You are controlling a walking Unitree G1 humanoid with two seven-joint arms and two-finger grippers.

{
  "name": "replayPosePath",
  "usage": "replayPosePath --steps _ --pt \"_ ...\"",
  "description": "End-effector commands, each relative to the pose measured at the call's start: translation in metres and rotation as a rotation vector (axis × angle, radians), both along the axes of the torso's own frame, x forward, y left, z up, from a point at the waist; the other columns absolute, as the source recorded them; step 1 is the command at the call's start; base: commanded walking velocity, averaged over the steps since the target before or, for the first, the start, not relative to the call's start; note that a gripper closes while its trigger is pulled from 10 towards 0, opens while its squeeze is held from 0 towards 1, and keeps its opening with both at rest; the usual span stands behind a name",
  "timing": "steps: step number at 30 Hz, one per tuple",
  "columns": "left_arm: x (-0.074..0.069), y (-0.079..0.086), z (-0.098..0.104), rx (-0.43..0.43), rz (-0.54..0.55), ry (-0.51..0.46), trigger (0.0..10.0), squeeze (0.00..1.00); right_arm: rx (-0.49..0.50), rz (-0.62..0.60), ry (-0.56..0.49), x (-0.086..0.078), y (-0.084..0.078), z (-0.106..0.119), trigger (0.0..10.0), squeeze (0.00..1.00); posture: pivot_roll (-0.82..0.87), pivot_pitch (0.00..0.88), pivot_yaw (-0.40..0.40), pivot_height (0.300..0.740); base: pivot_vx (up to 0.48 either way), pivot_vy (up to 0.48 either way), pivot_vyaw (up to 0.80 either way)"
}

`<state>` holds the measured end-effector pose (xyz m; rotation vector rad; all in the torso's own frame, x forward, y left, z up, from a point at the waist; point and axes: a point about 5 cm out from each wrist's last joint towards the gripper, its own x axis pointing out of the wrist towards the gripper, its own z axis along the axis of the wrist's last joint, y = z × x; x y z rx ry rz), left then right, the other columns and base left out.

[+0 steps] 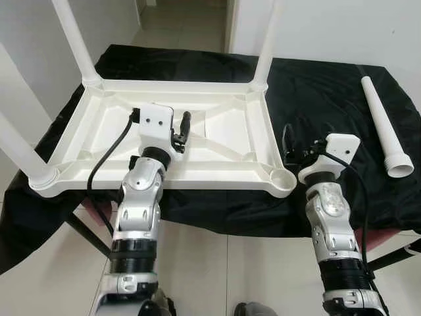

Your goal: Building children table

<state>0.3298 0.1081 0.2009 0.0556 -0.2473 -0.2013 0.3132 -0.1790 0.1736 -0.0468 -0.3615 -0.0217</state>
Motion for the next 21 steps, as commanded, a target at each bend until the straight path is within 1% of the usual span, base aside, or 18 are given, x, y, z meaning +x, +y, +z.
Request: replayPosePath --steps 1,6,8,13,21 --pt "0.0036 -0.0029 0.0016 0.008 0.012 -0.010 10.0 0.00 0.005 0.020 -0.011 0.0044 0.0061 0.0022 10.0 0.00 -0.02 0.000 0.031 0.740 0.000 0.000 0.00" --pt "0.0053 -0.0050 0.0044 0.008 0.001 -0.018 10.0 0.00 -0.003 0.007 -0.015 0.0074 0.0043 0.0044 10.0 0.00 -0.03 0.000 0.037 0.740 0.000 0.000 0.00" --pt "0.0060 -0.0061 0.0044 0.004 -0.007 -0.018 10.0 0.00 -0.008 -0.005 -0.015 0.0078 0.0015 0.0046 10.0 0.00 -0.03 0.000 0.035 0.740 0.000 -0.262 0.00" --pt "0.0072 -0.0063 0.0031 0.004 -0.006 -0.013 10.0 0.00 -0.016 -0.012 -0.012 0.0083 0.0006 0.0042 10.0 0.00 -0.04 0.000 0.034 0.740 0.000 -0.368 0.00" --pt "0.0082 -0.0089 0.0025 -0.004 -0.012 -0.009 10.0 0.00 -0.019 -0.005 -0.007 0.0095 0.0014 0.0017 10.0 0.00 -0.04 0.000 0.034 0.740 0.000 -0.480 0.00"
